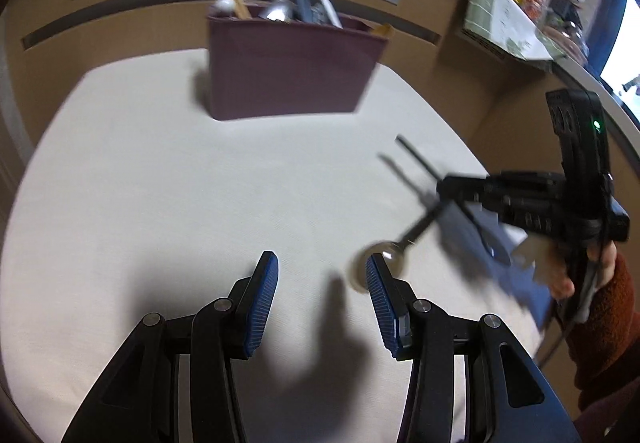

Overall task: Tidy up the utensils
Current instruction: 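Grasp the long dark-handled spoon with the right gripper while the left reaches for the brown spoon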

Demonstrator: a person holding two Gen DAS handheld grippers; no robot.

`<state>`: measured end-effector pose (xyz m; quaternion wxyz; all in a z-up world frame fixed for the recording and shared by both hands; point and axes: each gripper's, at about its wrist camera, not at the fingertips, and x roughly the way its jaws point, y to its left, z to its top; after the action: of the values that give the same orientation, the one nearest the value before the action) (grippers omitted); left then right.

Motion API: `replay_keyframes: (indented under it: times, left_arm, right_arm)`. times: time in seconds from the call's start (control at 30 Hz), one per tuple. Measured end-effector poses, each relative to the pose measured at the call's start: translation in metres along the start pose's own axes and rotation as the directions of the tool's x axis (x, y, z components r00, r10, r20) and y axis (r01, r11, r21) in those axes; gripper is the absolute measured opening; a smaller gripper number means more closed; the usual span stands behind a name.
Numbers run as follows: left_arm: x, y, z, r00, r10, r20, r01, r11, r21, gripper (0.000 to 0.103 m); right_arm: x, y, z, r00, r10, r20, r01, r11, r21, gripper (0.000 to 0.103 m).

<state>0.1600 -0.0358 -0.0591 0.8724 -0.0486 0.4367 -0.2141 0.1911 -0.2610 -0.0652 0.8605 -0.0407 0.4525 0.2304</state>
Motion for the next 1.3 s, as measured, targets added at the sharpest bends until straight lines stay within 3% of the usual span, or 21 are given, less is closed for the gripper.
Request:
replay_keyframes:
  times: [0.17,0.33,0.57,0.8,0.9,1.0,1.1,1.17,1.23,1.3]
  left_arm:
    - [0.009,-0.021,-0.005,0.991,-0.113,-0.076,0.114,0.993,0.008,0.047]
    - [0.018,-0.029,-0.011,0.971,-0.176,-0.161,0.175,0.984,-0.022,0.047]
    - [0.032,-0.020,0.001,0.960,-0.223,-0.172,0.206,0.972,-0.111,0.047]
    - [0.060,-0.022,0.034,0.975,-0.170,-0.146,0.155,0.982,-0.107,0.047]
    - [0.066,-0.022,0.051,0.991,-0.069,-0.112,0.059,0.994,-0.088,0.047]
    - [0.048,-0.019,0.058,0.999,0.041,-0.013,-0.043,0.992,-0.118,0.047]
    - [0.026,-0.019,0.056,0.993,0.081,0.091,-0.066,0.985,-0.161,0.047]
    - [0.026,-0.028,0.058,0.994,0.021,0.104,-0.006,0.990,-0.142,0.047]
    - [0.044,-0.048,0.066,0.996,-0.084,0.038,0.087,0.993,-0.076,0.047]
    - [0.069,-0.072,0.074,0.990,-0.142,-0.023,0.142,0.990,-0.005,0.047]
  right_arm:
    - [-0.015,-0.044,-0.014,0.995,-0.101,0.015,0.099,0.989,0.110,0.010]
    - [-0.008,-0.065,-0.014,0.986,-0.164,0.005,0.162,0.980,0.117,0.011]
    - [-0.011,-0.054,-0.024,0.998,-0.059,-0.011,0.060,0.993,0.097,0.011]
    - [-0.023,-0.030,-0.050,0.999,0.017,-0.039,-0.013,0.995,0.096,0.011]
    - [-0.028,-0.029,-0.057,0.998,0.043,-0.039,-0.038,0.991,0.125,0.012]
    - [-0.036,-0.041,-0.062,0.998,0.061,-0.019,-0.056,0.980,0.191,0.012]
    - [-0.047,-0.054,-0.064,0.999,-0.006,0.034,-0.003,0.969,0.246,0.015]
    - [-0.055,-0.062,-0.064,0.996,-0.038,0.082,0.013,0.958,0.287,0.015]
    - [-0.058,-0.065,-0.062,0.991,-0.061,0.121,0.021,0.950,0.311,0.015]
    - [-0.060,-0.066,-0.058,0.985,-0.088,0.150,0.034,0.942,0.334,0.015]
